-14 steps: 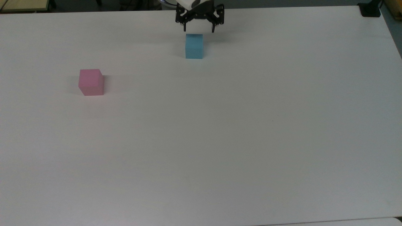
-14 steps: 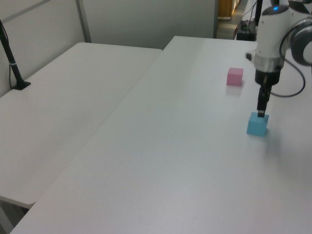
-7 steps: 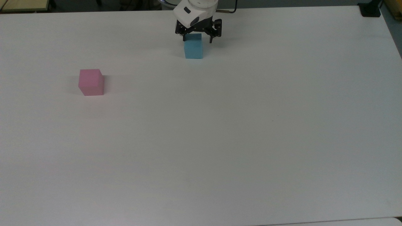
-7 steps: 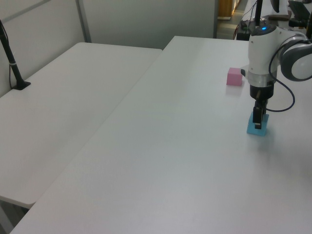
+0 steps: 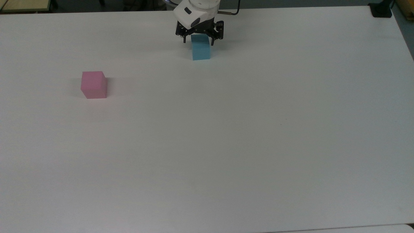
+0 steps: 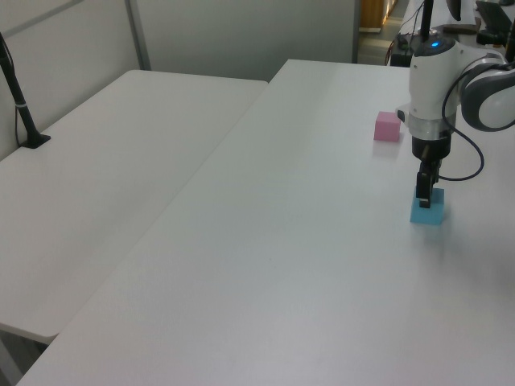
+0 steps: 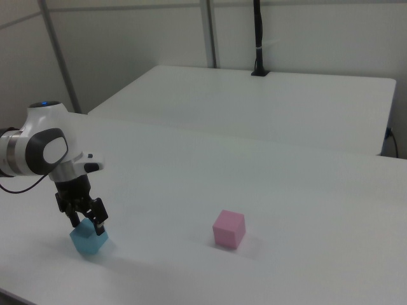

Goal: Put blue cube on pink cube
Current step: 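Close the gripper on the light-blue cube and lift it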

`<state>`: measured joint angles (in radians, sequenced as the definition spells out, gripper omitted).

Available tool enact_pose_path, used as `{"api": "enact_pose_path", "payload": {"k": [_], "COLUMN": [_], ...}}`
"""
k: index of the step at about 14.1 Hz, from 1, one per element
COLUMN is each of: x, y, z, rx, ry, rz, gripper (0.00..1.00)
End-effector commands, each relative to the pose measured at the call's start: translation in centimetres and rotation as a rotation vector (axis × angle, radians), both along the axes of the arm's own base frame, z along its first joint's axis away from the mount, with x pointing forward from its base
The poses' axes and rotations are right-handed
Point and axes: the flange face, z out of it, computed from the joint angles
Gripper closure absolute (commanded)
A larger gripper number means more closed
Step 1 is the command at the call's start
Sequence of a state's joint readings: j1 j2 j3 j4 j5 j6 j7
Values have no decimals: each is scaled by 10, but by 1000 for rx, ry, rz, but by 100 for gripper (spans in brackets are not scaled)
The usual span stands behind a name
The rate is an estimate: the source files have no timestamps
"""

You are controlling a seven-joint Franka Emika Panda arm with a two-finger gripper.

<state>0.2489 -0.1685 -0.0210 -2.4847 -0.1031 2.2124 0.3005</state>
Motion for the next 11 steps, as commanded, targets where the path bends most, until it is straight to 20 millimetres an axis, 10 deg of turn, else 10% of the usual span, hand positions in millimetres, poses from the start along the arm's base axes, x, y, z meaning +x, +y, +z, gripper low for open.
{"api": "enact_pose_path", "payload": {"k": [1, 4, 8, 11], "x": [4, 7, 9, 18], "y": [2, 8, 6, 5], "z": [-11, -17, 12, 78], "rx": [-22, -21, -31, -35], "ry": [-4, -5, 23, 52], "rz": [36, 50, 90, 80], "gripper": [15, 76, 81, 81]}}
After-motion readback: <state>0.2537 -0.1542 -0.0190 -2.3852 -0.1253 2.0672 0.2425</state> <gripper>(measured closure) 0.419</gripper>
